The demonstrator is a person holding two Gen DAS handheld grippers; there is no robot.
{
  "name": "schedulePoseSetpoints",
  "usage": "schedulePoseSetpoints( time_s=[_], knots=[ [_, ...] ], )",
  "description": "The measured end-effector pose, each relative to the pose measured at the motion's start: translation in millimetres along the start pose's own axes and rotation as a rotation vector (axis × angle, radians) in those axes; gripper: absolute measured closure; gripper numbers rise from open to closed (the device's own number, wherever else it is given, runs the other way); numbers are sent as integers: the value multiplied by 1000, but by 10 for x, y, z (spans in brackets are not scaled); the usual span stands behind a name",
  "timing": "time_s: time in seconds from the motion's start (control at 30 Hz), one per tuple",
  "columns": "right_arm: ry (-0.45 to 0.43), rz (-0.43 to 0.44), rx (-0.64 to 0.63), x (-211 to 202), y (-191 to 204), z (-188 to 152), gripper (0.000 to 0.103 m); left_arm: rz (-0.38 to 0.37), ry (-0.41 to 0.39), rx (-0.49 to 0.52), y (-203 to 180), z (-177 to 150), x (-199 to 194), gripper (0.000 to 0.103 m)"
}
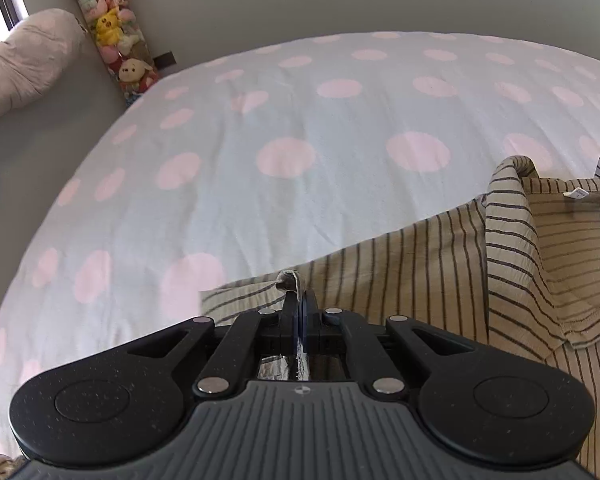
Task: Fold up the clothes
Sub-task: 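Grasp the shirt sleeve edge with the left gripper, then fold the sleeve over onto the shirt body with the left gripper and release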
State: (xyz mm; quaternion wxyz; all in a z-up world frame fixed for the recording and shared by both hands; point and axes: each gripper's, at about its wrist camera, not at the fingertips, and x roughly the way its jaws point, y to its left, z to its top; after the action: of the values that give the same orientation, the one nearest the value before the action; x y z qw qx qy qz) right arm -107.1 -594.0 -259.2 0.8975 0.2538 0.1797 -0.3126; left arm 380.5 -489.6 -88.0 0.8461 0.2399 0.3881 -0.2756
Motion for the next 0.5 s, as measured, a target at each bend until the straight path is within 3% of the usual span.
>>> schedulePoseSetpoints(
  time_s=[0.23, 0.3, 0.37, 0.5],
  knots=[
    [46, 14, 6, 147, -1, -68, 36, -94, 38, 3, -126, -66, 223, 101],
    [51, 18, 2, 155, 7, -82, 36, -108, 38, 5, -91, -124, 169, 87],
    [54, 19, 1, 160, 11, -94, 36, -108, 29, 26, -30, -242, 2, 61],
    [55, 13, 13, 155, 2, -95, 36, -107, 13, 68, 92, -479, -331, 59]
  ],
)
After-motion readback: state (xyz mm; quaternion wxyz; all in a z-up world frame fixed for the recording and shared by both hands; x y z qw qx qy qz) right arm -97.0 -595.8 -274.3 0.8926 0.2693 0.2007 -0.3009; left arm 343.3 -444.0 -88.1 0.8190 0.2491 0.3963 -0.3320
